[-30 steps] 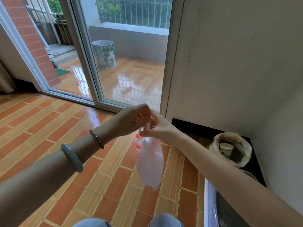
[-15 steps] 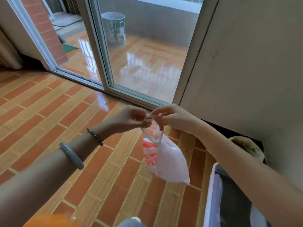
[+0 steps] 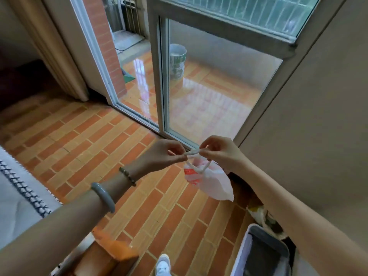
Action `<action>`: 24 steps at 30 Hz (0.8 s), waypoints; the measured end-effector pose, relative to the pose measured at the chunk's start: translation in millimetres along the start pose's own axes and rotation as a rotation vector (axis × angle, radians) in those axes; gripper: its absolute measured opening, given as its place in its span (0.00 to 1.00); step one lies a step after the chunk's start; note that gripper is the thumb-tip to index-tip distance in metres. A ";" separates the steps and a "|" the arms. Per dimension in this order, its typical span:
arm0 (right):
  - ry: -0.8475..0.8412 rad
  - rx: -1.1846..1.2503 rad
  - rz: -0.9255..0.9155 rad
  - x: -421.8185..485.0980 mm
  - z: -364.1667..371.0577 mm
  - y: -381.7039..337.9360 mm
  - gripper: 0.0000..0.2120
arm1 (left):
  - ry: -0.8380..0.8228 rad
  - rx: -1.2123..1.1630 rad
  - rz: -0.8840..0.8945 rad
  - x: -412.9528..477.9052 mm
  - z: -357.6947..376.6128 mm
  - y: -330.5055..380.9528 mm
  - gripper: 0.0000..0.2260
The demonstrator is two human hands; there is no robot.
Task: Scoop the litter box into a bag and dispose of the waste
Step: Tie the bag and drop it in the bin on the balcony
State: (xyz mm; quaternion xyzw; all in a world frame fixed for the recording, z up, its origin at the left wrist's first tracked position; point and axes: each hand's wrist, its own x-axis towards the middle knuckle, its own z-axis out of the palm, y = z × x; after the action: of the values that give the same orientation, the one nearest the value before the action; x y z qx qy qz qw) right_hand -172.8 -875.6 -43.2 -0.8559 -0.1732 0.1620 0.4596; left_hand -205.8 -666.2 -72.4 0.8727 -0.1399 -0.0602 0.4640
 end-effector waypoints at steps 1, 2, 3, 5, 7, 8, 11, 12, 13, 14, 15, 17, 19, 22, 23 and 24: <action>-0.009 0.009 -0.016 4.6 -6.3 -24.3 0.02 | 0.022 0.008 -0.001 -2.2 -20.6 12.9 0.03; -0.007 0.008 -0.033 10.7 -11.3 -46.9 0.03 | 0.045 0.023 -0.003 -4.0 -40.4 23.3 0.04; -0.002 0.001 -0.050 17.7 -14.8 -67.5 0.05 | 0.063 0.036 -0.007 -6.3 -58.9 31.8 0.05; 0.005 -0.020 -0.085 35.1 -17.9 -103.9 0.08 | 0.074 0.058 -0.008 -10.5 -93.5 44.3 0.07; -0.018 -0.022 -0.135 54.6 -17.8 -135.9 0.05 | 0.083 0.087 0.000 -11.6 -125.7 51.5 0.07; -0.031 -0.020 -0.161 64.4 -16.3 -149.8 0.04 | 0.102 0.100 -0.002 -11.8 -141.0 52.9 0.06; -0.046 -0.017 -0.234 94.9 -7.5 -181.6 0.04 | 0.188 0.131 -0.020 -10.7 -181.7 51.1 0.07; -0.057 -0.001 -0.244 105.9 -4.2 -189.4 0.04 | 0.216 0.130 -0.035 -9.4 -193.4 47.2 0.07; -0.072 0.022 -0.251 118.2 -0.7 -196.3 0.04 | 0.245 0.122 -0.047 -7.7 -204.6 42.2 0.07; -0.083 0.032 -0.262 131.8 3.2 -202.2 0.04 | 0.274 0.116 -0.057 -5.0 -215.1 36.6 0.06; -0.095 0.035 -0.280 145.8 6.9 -207.9 0.04 | 0.303 0.115 -0.067 -1.6 -224.7 29.9 0.06; -0.116 0.026 -0.307 176.7 14.9 -217.9 0.04 | 0.365 0.111 -0.093 7.6 -243.8 13.4 0.07; -0.157 0.023 -0.334 210.2 21.2 -227.8 0.04 | 0.432 0.095 -0.104 17.8 -262.9 -2.7 0.08; -0.259 0.011 -0.387 264.8 23.1 -242.4 0.04 | 0.497 0.090 -0.097 37.9 -292.5 -24.4 0.08; -0.287 0.011 -0.406 283.5 23.2 -248.0 0.04 | 0.505 0.096 -0.098 45.8 -302.3 -30.2 0.09; -0.302 -0.006 -0.423 303.6 23.6 -252.7 0.04 | 0.512 0.098 -0.102 54.9 -312.4 -35.5 0.09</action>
State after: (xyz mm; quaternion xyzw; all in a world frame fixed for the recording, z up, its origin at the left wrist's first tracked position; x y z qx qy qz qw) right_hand 49.1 -592.4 121.5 -0.7681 -0.4155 0.1874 0.4497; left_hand -73.5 -416.2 75.2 0.8868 0.0236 0.1459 0.4378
